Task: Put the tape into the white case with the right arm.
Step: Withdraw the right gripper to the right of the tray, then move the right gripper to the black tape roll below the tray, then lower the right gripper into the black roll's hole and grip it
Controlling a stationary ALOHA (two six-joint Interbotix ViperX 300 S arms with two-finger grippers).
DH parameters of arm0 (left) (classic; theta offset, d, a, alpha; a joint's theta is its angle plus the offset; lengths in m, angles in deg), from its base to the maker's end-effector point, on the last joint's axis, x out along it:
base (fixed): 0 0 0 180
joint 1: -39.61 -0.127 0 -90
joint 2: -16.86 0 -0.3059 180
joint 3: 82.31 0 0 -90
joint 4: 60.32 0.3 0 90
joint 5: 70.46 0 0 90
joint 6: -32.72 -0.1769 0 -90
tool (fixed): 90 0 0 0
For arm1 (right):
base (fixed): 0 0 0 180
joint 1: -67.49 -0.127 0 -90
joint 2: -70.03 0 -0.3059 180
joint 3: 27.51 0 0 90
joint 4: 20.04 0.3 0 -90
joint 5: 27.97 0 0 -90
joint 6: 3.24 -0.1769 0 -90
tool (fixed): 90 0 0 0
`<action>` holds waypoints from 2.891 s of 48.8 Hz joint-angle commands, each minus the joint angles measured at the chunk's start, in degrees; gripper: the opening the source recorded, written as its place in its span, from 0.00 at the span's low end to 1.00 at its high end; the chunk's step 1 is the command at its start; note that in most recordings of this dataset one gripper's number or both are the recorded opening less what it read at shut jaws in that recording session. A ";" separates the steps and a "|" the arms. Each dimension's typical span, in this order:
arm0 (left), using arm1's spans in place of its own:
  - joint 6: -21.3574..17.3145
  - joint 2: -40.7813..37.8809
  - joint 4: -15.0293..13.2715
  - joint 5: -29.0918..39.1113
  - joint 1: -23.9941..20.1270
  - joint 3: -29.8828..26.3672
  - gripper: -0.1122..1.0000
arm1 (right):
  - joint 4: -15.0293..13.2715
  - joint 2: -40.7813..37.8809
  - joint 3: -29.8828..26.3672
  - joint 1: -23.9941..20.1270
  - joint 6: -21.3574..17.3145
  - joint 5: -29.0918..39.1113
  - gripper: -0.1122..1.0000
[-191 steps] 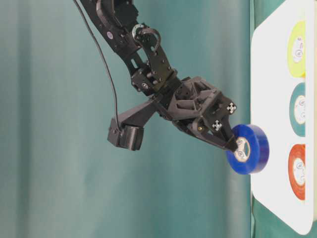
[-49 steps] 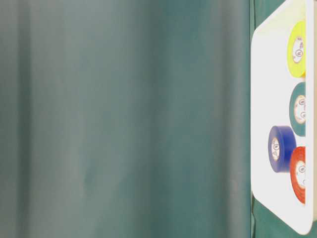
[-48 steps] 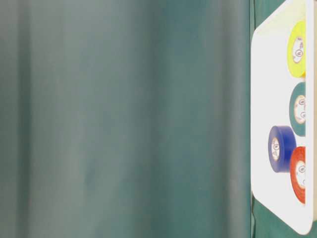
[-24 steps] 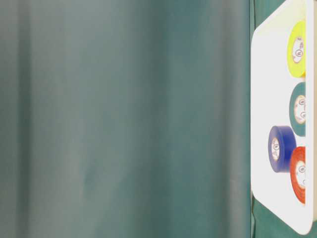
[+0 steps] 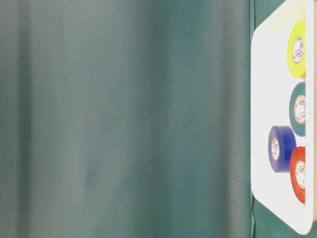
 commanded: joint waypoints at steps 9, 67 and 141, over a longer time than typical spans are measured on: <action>0.09 -0.53 0.00 -0.53 -0.09 -0.70 0.10 | 0.09 -6.94 -5.01 -0.09 0.09 -0.35 0.71; 0.18 -0.53 -0.18 -0.44 -0.09 -0.62 0.10 | -1.05 -50.27 -38.14 -0.09 1.05 -4.04 0.71; 0.09 -0.53 -0.18 -0.53 -0.09 -0.53 0.10 | -1.05 -58.89 -41.84 0.35 0.97 -5.01 0.70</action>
